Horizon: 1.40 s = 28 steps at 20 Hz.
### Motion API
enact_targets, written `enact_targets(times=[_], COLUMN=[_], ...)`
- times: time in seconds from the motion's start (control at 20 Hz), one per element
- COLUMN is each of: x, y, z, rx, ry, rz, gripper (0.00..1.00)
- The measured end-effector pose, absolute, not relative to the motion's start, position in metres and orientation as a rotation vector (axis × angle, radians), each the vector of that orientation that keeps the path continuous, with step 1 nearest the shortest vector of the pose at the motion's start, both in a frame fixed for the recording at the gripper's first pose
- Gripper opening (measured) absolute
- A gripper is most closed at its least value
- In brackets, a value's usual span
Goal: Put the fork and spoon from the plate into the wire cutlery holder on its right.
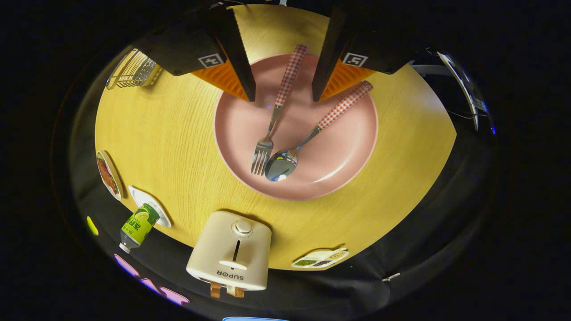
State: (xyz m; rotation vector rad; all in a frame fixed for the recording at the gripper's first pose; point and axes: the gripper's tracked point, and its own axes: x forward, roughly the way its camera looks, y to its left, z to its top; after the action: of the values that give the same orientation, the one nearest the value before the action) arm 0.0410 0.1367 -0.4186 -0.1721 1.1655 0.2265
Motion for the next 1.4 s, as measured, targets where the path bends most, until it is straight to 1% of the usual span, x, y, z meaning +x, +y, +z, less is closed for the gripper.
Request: enact_targets(times=[0.05, 0.2, 0.3, 0.35, 0.45, 0.5, 0.8, 1.05, 1.2, 1.4], x=[0.040, 0.042, 0.042, 0.042, 0.042, 0.042, 0.037, 0.028, 0.015, -0.008], y=[0.136, 0.138, 0.135, 0.133, 0.132, 0.131, 0.124, 0.111, 0.098, 0.061], z=[-0.424, -0.431, -0.426, -0.429, -0.429, -0.429, -0.420, -0.384, -0.351, -0.307], rx=[-0.175, -0.160, -0.155, -0.148, -0.130, -0.127, -0.044, -0.019, 0.003, 0.005], ry=[1.186, 1.205, 1.227, 1.238, 1.260, 1.267, 1.331, 1.324, 1.323, 1.316], rz=[0.220, 0.207, 0.182, 0.162, 0.169, 0.175, 0.209, 0.252, 0.287, 0.334], gripper=[0.74, 0.64, 0.43, 0.28, 0.19, 0.19, 0.10, 0.11, 0.11, 0.11])
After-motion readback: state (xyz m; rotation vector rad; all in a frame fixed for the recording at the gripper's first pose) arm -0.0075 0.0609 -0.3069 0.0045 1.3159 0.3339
